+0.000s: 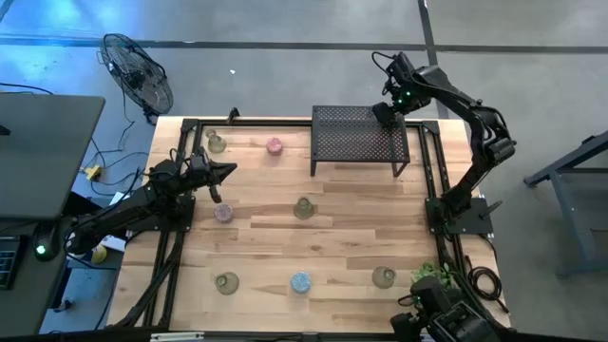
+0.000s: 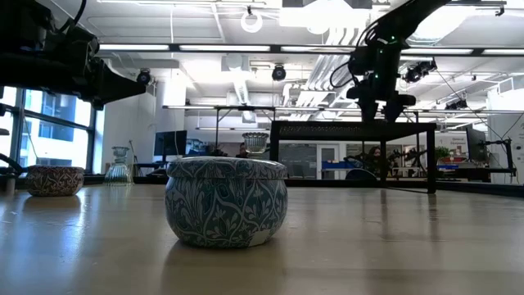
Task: Pick & Place candle stick holders
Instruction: Put the black and red scented candle on the shelf, then put the green glass candle holder on the shelf
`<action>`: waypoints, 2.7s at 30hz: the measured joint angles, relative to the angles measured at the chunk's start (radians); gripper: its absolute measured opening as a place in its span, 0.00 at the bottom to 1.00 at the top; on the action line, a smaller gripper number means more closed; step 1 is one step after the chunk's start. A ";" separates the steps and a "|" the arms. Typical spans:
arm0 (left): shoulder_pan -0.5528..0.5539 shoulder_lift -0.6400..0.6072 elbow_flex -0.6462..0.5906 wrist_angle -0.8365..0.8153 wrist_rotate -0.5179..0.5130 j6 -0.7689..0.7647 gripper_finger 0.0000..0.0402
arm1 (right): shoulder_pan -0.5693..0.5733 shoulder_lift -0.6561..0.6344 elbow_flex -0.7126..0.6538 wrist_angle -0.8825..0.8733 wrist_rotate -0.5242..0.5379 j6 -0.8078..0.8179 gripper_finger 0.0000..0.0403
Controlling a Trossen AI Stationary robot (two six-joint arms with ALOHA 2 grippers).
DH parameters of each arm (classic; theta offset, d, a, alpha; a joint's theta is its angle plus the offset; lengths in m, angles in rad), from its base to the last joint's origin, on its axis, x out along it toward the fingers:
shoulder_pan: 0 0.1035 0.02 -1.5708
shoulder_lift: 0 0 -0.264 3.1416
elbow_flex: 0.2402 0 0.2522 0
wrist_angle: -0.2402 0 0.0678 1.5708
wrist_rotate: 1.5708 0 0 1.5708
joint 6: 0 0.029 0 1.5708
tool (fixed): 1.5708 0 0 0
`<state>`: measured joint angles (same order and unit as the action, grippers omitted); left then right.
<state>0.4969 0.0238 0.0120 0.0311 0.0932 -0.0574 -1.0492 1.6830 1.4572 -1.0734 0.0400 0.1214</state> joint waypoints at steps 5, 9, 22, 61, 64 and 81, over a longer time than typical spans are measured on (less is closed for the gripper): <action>0.000 0.000 0.000 0.002 0.006 0.000 0.01 | 0.000 -0.014 -0.013 0.005 -0.004 0.001 0.71; 0.000 0.000 0.000 0.003 0.006 0.000 0.01 | 0.000 -0.024 -0.011 -0.005 -0.022 0.001 0.75; 0.000 0.000 0.000 0.005 0.006 0.000 0.01 | 0.007 -0.027 -0.012 -0.012 -0.013 0.001 0.78; 0.000 0.000 0.000 0.005 0.007 0.000 0.01 | 0.008 -0.027 -0.012 -0.053 0.019 0.016 0.79; 0.000 0.000 0.000 0.005 0.007 0.000 0.01 | 0.008 -0.028 -0.012 -0.053 0.007 0.011 0.83; 0.000 0.000 0.000 0.005 0.007 0.000 0.01 | 0.009 -0.154 -0.011 -0.054 0.014 -0.059 0.98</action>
<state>0.4969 0.0235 0.0120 0.0357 0.1005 -0.0577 -1.0404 1.5288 1.4460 -1.1271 0.0543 0.0623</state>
